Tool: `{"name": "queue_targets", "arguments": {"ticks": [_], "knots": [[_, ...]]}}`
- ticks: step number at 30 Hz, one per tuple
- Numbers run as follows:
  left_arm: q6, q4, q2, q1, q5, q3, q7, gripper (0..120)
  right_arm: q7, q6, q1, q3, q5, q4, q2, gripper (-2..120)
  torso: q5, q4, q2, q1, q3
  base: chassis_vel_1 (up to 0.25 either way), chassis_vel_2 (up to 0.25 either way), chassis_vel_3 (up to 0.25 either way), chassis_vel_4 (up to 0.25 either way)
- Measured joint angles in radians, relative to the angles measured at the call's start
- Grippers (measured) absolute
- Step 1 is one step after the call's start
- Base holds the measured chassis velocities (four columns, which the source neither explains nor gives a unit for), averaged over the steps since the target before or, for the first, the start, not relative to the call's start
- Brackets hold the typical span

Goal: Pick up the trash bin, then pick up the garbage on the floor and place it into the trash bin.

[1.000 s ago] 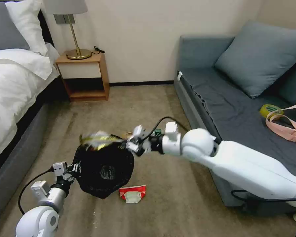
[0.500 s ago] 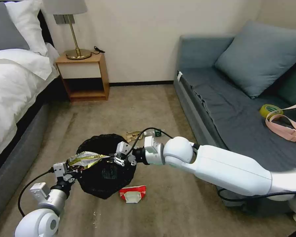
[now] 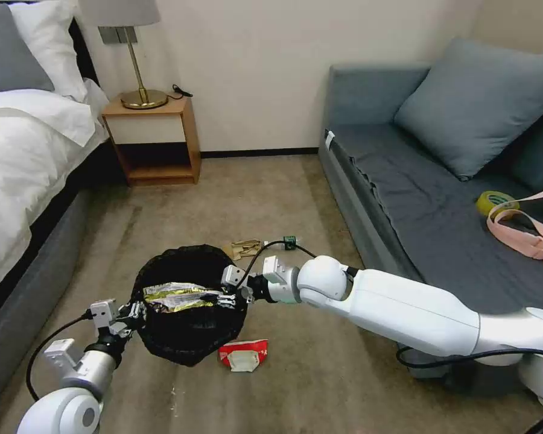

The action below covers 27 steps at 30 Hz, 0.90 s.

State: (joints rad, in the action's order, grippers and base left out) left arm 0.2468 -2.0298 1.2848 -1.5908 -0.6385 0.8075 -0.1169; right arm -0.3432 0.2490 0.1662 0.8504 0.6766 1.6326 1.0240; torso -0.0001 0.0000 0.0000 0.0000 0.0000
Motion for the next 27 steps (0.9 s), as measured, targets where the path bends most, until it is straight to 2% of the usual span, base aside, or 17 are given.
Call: {"name": "queue_targets", "arguments": {"ticks": [2, 5, 7, 8, 12, 15, 19, 22, 27], "knots": [[-0.001, 0.005, -0.001, 0.000, -0.002, 0.006, 0.000, 4, 0.002, 0.000, -0.002, 0.004, 0.001, -0.009, 0.011, 57, 0.0000, 0.0000, 0.000, 0.000, 0.000, 0.000, 0.000, 0.000, 0.000], [-0.001, 0.009, -0.002, 0.000, -0.003, 0.010, 0.000, 4, 0.003, 0.000, -0.004, 0.005, 0.000, -0.017, 0.020, 64, 0.0000, 0.0000, 0.000, 0.000, 0.000, 0.000, 0.000, 0.000, 0.000], [-0.004, 0.016, -0.005, 0.001, -0.003, 0.017, -0.001, 4, 0.003, -0.001, -0.008, 0.006, 0.000, -0.031, 0.037, 76, 0.0000, 0.0000, 0.000, 0.000, 0.000, 0.000, 0.000, 0.000, 0.000], [-0.004, 0.016, -0.005, 0.001, -0.003, 0.017, -0.001, 4, 0.003, -0.001, -0.008, 0.006, 0.000, -0.031, 0.037, 76, 0.0000, 0.0000, 0.000, 0.000, 0.000, 0.000, 0.000, 0.000, 0.000], [-0.007, 0.026, -0.006, 0.004, -0.004, 0.034, -0.002, 4, 0.006, -0.009, -0.009, -0.025, 0.013, -0.048, 0.054, 92, -0.0001, 0.0001, 0.000, 0.000, 0.000, 0.000, 0.000, 0.000, 0.000], [-0.007, 0.032, -0.006, 0.006, -0.013, 0.053, 0.001, 4, 0.016, -0.013, -0.008, -0.063, 0.035, -0.059, 0.059, 99, -0.0001, 0.0001, 0.000, 0.000, 0.000, 0.000, 0.000, 0.000, 0.000], [-0.006, 0.042, -0.006, 0.010, -0.035, 0.093, 0.007, 4, 0.029, -0.013, 0.002, -0.125, 0.061, -0.084, 0.063, 100, 0.0000, 0.0000, 0.000, 0.000, 0.000, 0.000, 0.000, 0.000, 0.000], [-0.004, 0.059, -0.011, 0.007, -0.063, 0.154, 0.005, 4, 0.026, -0.013, 0.021, -0.197, 0.080, -0.132, 0.063, 100, 0.0001, 0.0002, 0.000, 0.000, 0.000, 0.000, 0.000, 0.000, 0.000], [-0.005, 0.084, -0.028, -0.001, -0.085, 0.200, -0.005, 4, -0.002, -0.011, 0.051, -0.219, 0.095, -0.177, 0.035, 100, 0.0001, 0.0001, 0.000, 0.000, 0.000, 0.000, 0.000, 0.000, 0.000]]}}
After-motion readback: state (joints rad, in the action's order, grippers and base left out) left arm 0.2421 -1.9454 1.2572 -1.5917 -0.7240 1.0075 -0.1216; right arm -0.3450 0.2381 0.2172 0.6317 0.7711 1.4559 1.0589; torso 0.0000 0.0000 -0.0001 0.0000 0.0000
